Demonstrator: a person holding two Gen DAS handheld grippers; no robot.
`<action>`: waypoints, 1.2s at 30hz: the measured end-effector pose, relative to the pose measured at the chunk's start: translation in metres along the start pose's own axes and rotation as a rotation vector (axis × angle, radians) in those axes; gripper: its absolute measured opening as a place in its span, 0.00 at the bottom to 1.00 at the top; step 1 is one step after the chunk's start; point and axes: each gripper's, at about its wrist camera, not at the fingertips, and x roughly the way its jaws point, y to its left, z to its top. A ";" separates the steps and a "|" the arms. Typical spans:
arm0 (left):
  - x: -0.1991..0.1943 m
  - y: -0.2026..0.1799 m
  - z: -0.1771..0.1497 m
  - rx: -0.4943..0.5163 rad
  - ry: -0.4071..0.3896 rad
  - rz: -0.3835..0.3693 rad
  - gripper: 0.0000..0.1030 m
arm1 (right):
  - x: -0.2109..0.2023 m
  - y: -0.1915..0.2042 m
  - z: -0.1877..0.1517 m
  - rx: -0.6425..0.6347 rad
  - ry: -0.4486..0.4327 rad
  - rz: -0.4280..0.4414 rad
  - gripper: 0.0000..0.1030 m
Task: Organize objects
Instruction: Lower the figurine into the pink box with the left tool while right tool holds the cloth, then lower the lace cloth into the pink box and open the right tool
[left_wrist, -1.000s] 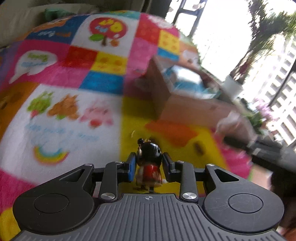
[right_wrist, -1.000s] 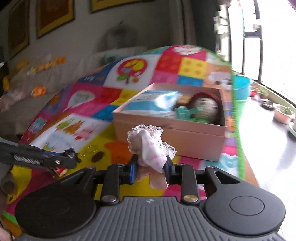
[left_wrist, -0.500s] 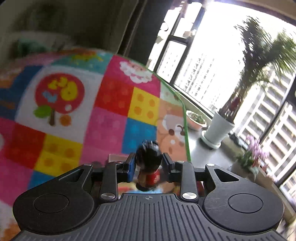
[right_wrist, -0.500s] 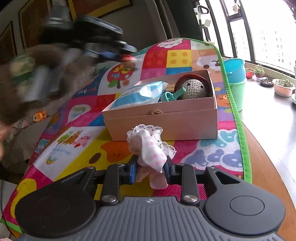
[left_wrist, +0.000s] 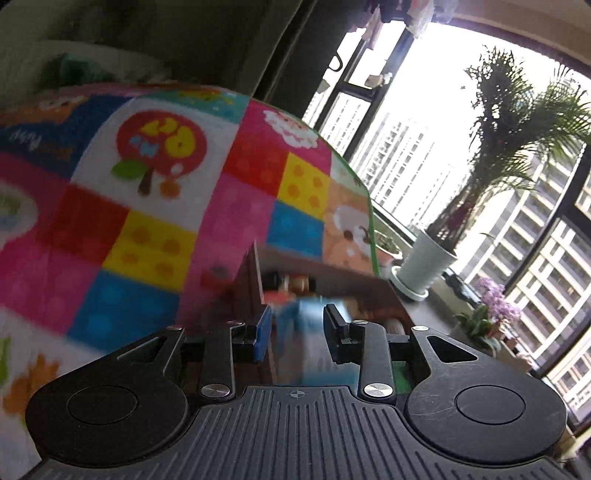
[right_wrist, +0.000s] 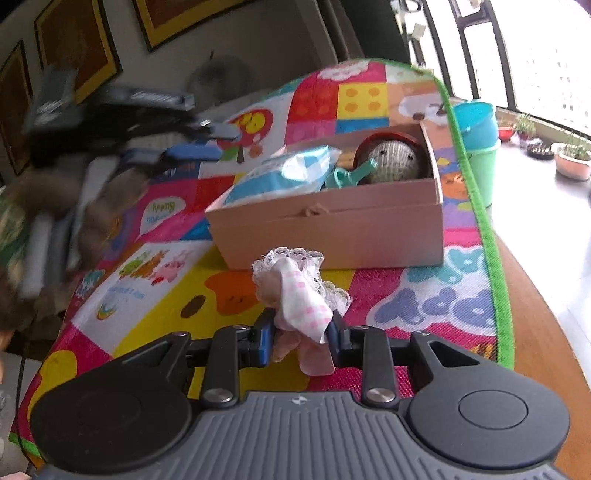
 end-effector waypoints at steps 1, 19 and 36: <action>-0.003 0.003 -0.006 -0.003 0.003 -0.006 0.33 | 0.001 0.001 0.002 -0.014 0.008 -0.007 0.28; -0.014 0.060 -0.043 -0.181 -0.035 -0.137 0.33 | 0.099 -0.013 0.183 0.031 0.243 -0.217 0.46; -0.027 0.100 -0.040 -0.369 -0.081 -0.162 0.33 | 0.115 0.000 0.195 0.027 0.254 -0.175 0.21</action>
